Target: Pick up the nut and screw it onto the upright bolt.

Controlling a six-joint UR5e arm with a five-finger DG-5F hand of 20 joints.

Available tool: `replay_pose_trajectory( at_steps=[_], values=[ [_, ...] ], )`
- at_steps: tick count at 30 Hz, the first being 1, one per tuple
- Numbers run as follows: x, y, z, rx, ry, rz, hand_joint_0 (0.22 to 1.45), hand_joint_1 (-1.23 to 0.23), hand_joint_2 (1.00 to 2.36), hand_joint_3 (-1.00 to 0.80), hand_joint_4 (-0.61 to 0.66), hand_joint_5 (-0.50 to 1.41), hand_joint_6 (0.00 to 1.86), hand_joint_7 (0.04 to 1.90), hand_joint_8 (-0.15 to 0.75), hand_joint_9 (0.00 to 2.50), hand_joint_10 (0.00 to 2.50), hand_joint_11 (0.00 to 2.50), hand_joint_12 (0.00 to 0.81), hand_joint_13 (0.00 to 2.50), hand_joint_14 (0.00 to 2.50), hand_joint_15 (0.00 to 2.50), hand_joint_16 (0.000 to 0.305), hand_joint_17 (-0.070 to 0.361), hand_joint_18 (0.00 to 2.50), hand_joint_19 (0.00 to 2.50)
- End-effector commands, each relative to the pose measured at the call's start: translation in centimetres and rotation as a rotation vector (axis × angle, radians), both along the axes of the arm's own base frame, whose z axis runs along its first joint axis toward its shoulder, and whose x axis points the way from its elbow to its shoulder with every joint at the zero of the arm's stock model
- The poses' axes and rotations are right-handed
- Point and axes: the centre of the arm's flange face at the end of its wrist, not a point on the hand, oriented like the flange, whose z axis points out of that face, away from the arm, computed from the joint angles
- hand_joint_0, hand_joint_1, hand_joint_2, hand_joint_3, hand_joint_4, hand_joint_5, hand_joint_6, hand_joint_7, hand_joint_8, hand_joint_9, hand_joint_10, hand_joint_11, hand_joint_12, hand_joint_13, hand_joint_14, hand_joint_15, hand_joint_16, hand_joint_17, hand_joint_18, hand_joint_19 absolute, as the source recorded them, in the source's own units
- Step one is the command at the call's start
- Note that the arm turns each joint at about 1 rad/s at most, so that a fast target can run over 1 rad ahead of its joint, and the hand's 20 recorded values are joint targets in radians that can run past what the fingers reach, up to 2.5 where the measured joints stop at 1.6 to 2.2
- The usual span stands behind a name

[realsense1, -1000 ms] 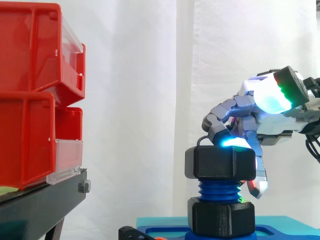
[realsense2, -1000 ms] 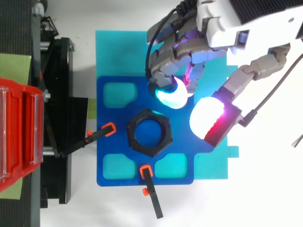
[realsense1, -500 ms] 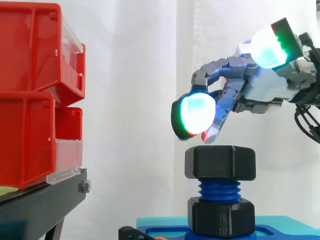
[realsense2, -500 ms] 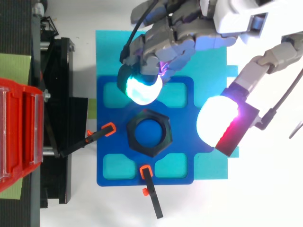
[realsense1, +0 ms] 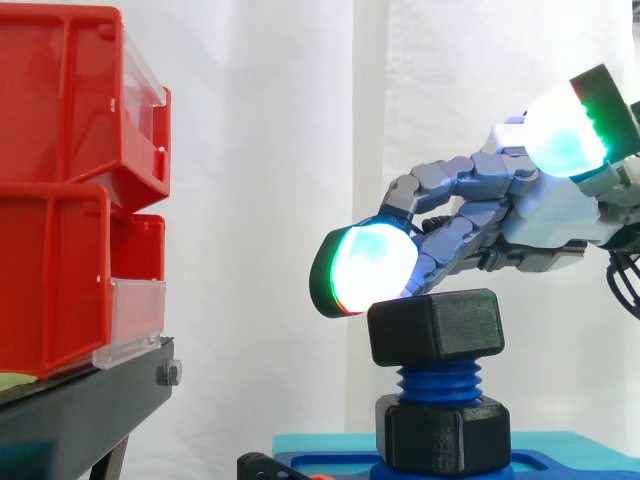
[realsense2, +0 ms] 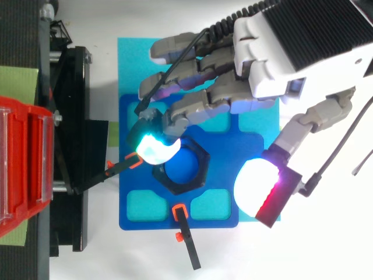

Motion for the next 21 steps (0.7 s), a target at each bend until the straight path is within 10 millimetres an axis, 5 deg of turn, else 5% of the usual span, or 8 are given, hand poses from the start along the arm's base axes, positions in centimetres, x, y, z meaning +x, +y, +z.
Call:
replay_pose_trajectory(
  at_steps=[1, 21],
  values=[
    [0.24, 0.28, -0.07, 0.004, -0.021, 0.003, 0.48, -0.10, 1.00, -0.50, 0.15, -0.19, 0.50, 0.70, 0.225, 0.53, 0.00, 0.00, 0.335, 0.25, 0.00, 0.00, 0.044, 0.099, 0.00, 0.00],
    [0.10, -0.57, -0.03, 0.003, -0.026, -0.003, 0.49, -0.14, 1.00, -0.50, 0.18, -0.17, 0.50, 0.74, 0.245, 0.56, 0.00, 0.00, 0.334, 0.29, 0.00, 0.00, 0.044, 0.098, 0.03, 0.00]
  ],
)
